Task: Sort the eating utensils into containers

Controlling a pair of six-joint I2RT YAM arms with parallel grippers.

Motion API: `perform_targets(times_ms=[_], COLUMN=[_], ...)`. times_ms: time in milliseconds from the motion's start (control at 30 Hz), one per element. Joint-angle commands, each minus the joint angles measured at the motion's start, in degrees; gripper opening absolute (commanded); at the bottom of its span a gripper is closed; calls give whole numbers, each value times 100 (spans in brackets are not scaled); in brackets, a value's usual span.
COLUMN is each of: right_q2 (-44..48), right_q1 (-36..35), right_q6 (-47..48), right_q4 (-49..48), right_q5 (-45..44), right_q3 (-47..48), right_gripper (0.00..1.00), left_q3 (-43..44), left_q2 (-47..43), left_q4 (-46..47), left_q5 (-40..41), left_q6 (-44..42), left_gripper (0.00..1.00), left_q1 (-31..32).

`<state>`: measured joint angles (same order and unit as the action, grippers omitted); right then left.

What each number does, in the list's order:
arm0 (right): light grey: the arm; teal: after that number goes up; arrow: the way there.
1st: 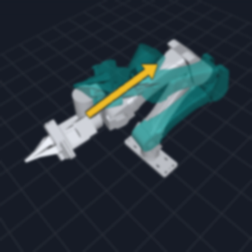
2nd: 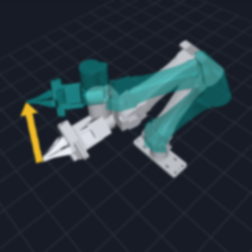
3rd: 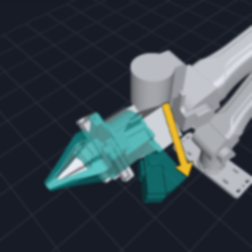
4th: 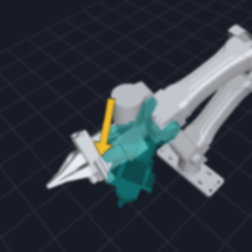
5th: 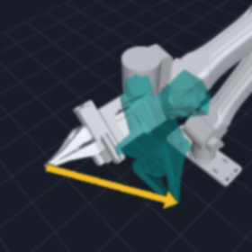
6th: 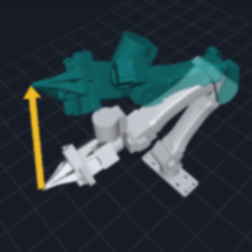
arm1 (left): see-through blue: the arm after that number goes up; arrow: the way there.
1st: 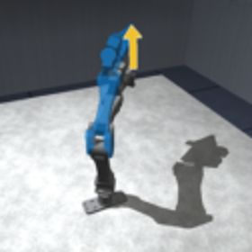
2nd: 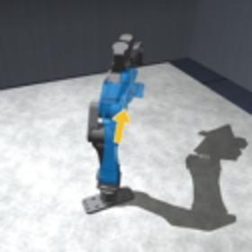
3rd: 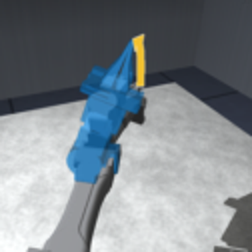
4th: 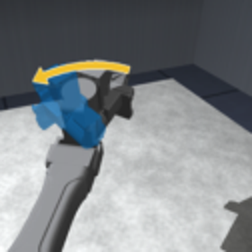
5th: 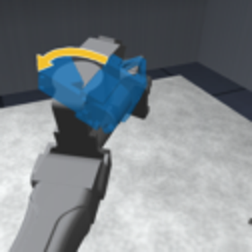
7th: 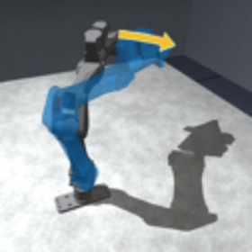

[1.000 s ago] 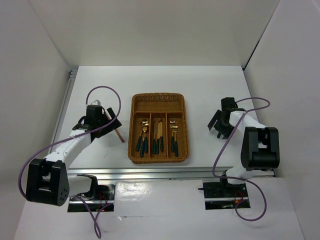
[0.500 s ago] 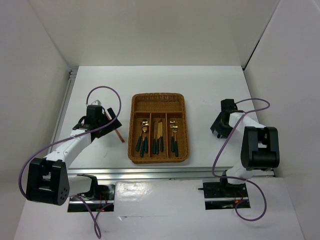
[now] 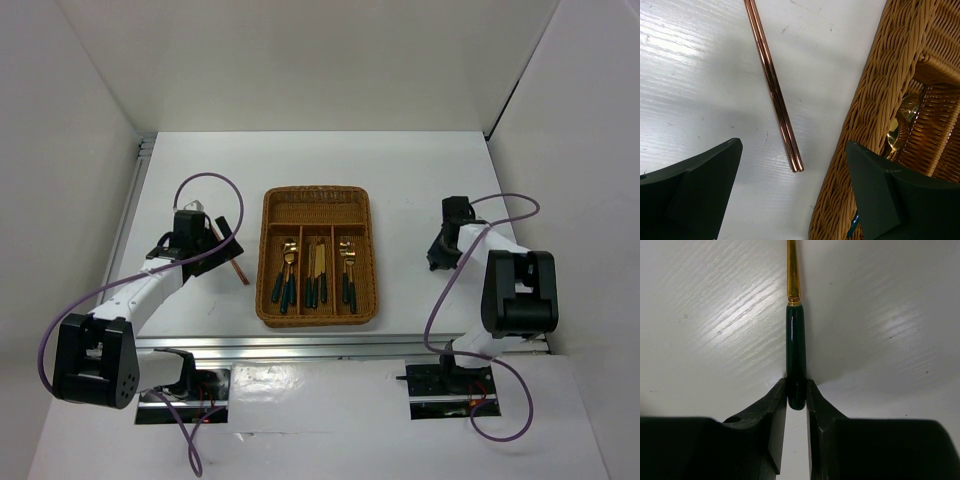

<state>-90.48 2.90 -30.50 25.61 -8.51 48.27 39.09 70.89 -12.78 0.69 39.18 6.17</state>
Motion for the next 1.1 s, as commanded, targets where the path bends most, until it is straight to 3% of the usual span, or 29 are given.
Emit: perform_targets(times_ms=[0, 167, 367, 867, 1067], right_q2=[-50, 652, 1181, 1542, 1428], right_q1=[27, -280, -1615, -3162, -3339], right_q6=[254, 545, 686, -166, -518], right_q4=[-73, 189, 366, 718, 885], right_q5=[576, 1361, 1212, 1642, 1563], right_q3=[15, 602, 1035, 737, 447], right_gripper=[6, 6, 8, 8, 8], left_q3=[125, 125, 125, 125, 73], left_q2=[21, 21, 74, 74, 74], left_q4=[188, 188, 240, 240, 240], left_q5=[-16, -16, -16, -16, 37], left_q6=[-77, -77, -77, -77, -77], left_gripper=[100, 100, 100, 100, 100], left_q1=[-29, -29, -29, -81, -81])
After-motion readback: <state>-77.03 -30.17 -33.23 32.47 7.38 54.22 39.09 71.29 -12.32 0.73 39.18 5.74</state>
